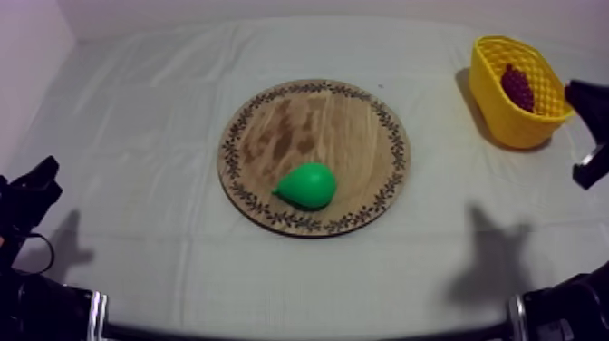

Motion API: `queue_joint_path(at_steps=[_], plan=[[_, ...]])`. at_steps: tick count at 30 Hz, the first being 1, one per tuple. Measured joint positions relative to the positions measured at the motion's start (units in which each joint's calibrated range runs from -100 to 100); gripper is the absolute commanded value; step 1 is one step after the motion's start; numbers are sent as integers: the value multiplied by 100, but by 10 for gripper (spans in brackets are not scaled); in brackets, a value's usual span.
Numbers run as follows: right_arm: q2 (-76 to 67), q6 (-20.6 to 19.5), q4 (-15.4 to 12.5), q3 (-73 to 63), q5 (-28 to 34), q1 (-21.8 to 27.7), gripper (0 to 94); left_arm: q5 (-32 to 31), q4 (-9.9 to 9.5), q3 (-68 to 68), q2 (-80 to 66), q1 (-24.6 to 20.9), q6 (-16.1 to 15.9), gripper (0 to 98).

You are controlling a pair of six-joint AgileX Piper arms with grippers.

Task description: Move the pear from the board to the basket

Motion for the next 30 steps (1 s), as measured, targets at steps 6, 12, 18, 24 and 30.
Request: queue_joint_path(at_steps=[6, 12, 18, 24, 30], plan=[[1246, 192, 87, -1542, 841, -551, 3, 0, 0, 0, 0, 0, 0, 1], [2509, 17, 288, -2935, 1638, -1168, 3, 0, 0, 0, 0, 0, 0, 1], [3685, -50, 515, -4119, 2329, -1802, 3, 0, 0, 0, 0, 0, 0, 1], [4654, -68, 742, -5023, 2937, -2327, 3, 0, 0, 0, 0, 0, 0, 1], [5641, -118, 947, -5751, 3417, -2670, 3, 0, 0, 0, 0, 0, 0, 1]])
